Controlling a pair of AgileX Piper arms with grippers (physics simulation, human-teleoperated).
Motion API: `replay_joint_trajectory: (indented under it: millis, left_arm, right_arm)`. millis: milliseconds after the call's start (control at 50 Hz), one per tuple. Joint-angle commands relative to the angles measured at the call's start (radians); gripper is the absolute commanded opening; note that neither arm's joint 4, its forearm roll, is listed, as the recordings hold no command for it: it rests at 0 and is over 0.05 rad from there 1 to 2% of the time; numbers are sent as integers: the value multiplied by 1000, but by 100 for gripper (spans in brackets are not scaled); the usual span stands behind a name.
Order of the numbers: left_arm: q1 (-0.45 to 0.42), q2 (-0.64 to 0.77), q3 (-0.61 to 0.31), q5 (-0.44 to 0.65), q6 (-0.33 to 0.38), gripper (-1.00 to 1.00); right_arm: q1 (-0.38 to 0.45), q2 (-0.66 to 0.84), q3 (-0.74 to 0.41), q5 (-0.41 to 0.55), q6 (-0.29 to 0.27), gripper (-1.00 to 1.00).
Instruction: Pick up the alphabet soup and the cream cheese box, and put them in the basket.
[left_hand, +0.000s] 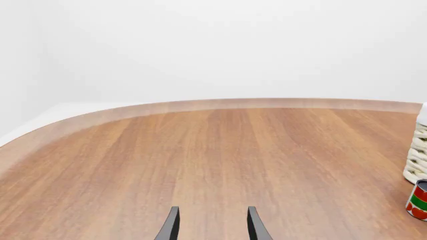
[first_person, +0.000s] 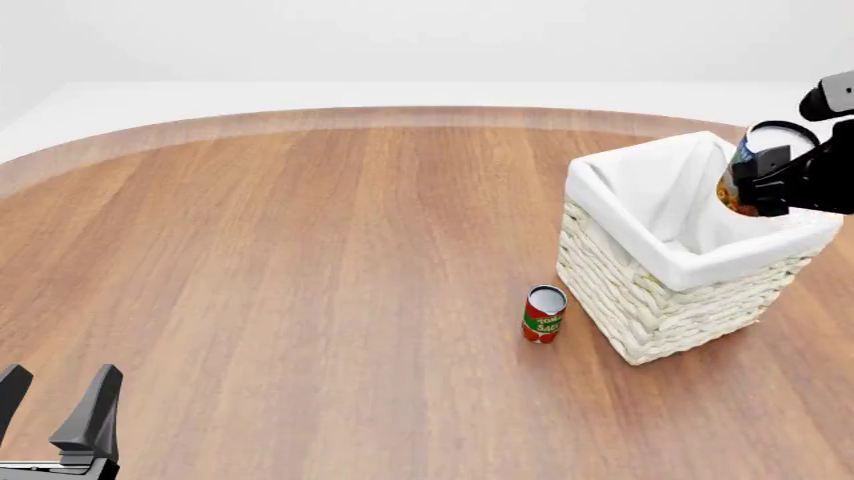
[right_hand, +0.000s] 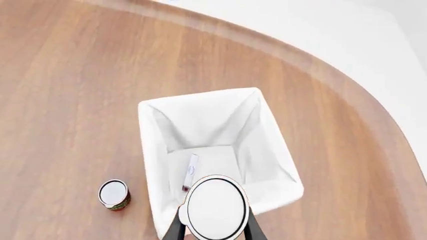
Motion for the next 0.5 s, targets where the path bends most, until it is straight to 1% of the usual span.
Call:
replay_joint_trajectory:
  millis: [20,180,380,500]
  left_arm:
    - [0,0,0,0,0,100]
    - [0,0,0,0,0,100]
    - [0,0,0,0,0,100]
    - [0,0,0,0,0,100]
  right_arm:
    - [14,128,-45,-80,30,-100]
    - [22,188,-64,-113,39,-100]
    - [32,229,-62,-145,38,-100]
    - [21,259,-60,-164,35,-100]
